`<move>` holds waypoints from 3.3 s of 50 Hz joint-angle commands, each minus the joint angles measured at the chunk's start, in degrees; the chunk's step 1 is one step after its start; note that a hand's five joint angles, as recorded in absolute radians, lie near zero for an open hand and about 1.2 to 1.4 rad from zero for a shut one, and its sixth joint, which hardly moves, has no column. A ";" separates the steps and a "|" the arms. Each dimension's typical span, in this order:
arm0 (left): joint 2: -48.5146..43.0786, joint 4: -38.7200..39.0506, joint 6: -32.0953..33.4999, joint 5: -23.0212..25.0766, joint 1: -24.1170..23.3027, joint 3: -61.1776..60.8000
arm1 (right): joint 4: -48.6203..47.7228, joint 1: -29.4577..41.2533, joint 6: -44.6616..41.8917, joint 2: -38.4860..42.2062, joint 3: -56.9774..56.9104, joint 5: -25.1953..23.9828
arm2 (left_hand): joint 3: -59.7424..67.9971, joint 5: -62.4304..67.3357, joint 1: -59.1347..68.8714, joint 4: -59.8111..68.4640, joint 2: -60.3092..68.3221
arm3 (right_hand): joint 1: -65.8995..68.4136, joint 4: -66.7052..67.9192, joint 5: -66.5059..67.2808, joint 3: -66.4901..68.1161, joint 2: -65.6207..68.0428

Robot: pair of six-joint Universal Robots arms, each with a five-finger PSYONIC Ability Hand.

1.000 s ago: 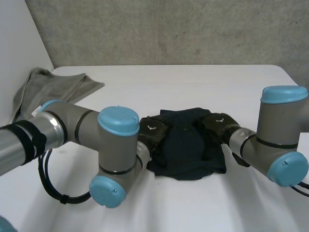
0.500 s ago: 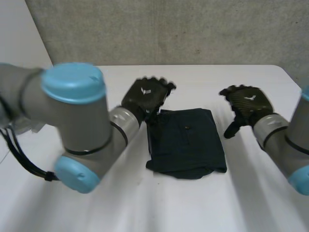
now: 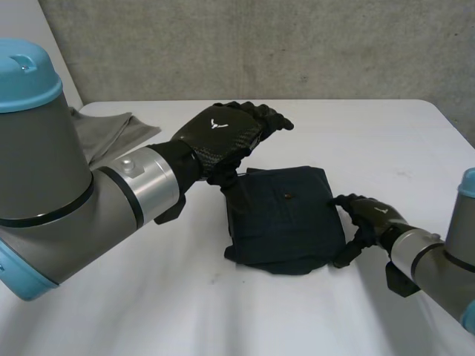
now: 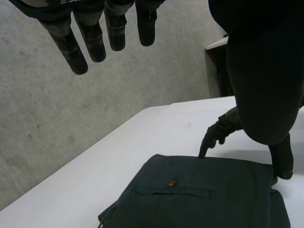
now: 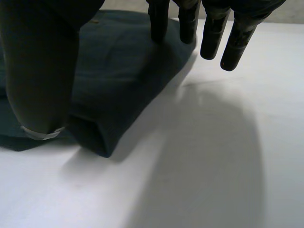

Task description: Fold the laundry.

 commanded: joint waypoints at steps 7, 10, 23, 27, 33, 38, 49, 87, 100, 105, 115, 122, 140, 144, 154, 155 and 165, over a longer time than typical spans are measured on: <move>0.05 0.27 -0.02 -0.23 -0.05 -0.48 | -1.93 5.67 0.59 6.54 -5.92 0.63 | -0.29 -0.87 0.59 0.15 0.10 | 4.49 -0.45 -0.89 1.66 1.52; 0.05 0.36 -0.02 -0.23 -0.05 -0.48 | -2.55 6.38 0.68 7.33 -7.07 0.90 | -0.29 -0.87 0.59 0.15 0.10 | 5.85 0.92 0.47 3.03 2.88; -0.04 0.45 -0.02 -0.32 0.04 -0.48 | -2.55 8.40 3.57 11.90 -14.97 1.60 | -0.29 -0.87 0.59 0.15 0.10 | 17.78 12.84 12.40 14.95 14.81; -0.04 0.45 0.07 -0.32 0.04 -0.48 | -2.55 8.40 3.75 12.61 -16.73 2.04 | -0.12 -0.70 0.75 0.31 0.26 | 31.67 26.74 26.29 28.85 28.70; -0.04 0.45 0.07 -0.32 0.04 -0.48 | -2.46 8.23 3.58 14.45 -20.07 2.30 | -0.12 -0.70 0.75 0.31 0.26 | 71.73 66.80 66.35 68.91 68.76; -0.04 0.54 0.07 -0.41 0.12 -0.48 | -1.76 8.05 3.05 17.34 -27.26 1.34 | 0.04 -0.54 0.92 0.48 0.43 | 71.73 66.80 66.35 68.91 68.76; -0.22 0.54 0.07 -0.58 -0.05 -0.22 | 3.68 -0.11 -0.90 30.70 -53.81 0.10 | 0.04 -0.54 0.92 0.48 0.43 | 71.73 66.80 66.35 68.91 68.76; -2.59 1.24 -1.51 -0.76 -0.75 1.45 | 15.64 -25.96 -6.97 54.27 -95.40 9.34 | 0.04 -0.54 0.92 0.48 0.43 | 7.06 2.13 1.68 4.24 4.09; -1.63 1.33 -3.45 -0.85 -0.49 1.36 | 32.68 -25.52 -28.81 49.54 -92.34 13.79 | -0.29 -0.87 0.59 0.15 0.10 | 1.73 -3.20 -3.65 -1.09 -1.24; -0.04 1.33 -3.36 -2.34 -0.23 1.28 | 33.49 -25.78 -37.11 42.86 -89.87 23.12 | -0.29 -0.87 0.59 0.15 0.10 | 1.73 -3.20 -3.65 -1.09 -1.24; 2.24 9.05 -2.65 -7.79 2.40 -0.30 | 24.09 -22.81 -39.49 25.19 -84.25 25.68 | -0.97 -1.54 -0.09 -0.53 -0.58 | 1.73 -3.20 -3.65 -1.09 -1.24; 1.37 14.86 -1.08 -7.79 13.47 -1.27 | 21.27 -6.38 -34.57 17.10 -68.71 14.98 | -1.13 -1.71 -0.25 -0.69 -0.74 | 1.73 -3.20 -3.65 -1.09 -1.24; -28.33 22.24 28.80 -7.70 37.47 9.27 | 11.16 18.34 -35.53 -2.68 -20.18 -8.42 | -0.97 -1.54 -0.09 -0.53 -0.58 | 1.73 -3.20 -3.65 -1.09 -1.24; -34.13 25.92 31.27 -7.88 39.32 13.31 | 11.16 18.16 -36.85 -2.86 -16.31 -8.59 | -0.80 -1.38 0.08 -0.36 -0.41 | 1.73 -3.20 -3.65 -1.09 -1.24; -44.33 27.96 32.06 -9.46 40.99 23.94 | 11.25 17.90 -38.17 -4.00 -12.17 -8.51 | 7.60 7.02 8.48 8.04 7.99 | 1.73 -3.20 -3.65 -1.09 -1.24; -44.86 27.70 32.06 -9.37 40.99 24.56 | 11.25 17.90 -38.17 -4.18 -11.91 -8.51 | 8.78 8.20 9.66 9.22 9.17 | 1.73 -3.20 -3.65 -1.09 -1.24; -46.89 21.37 32.06 -9.19 40.82 28.88 | 9.76 15.17 -38.17 -5.50 -8.66 -8.59 | 67.93 67.35 68.81 68.37 68.32 | 1.73 -3.20 -3.65 -1.09 -1.24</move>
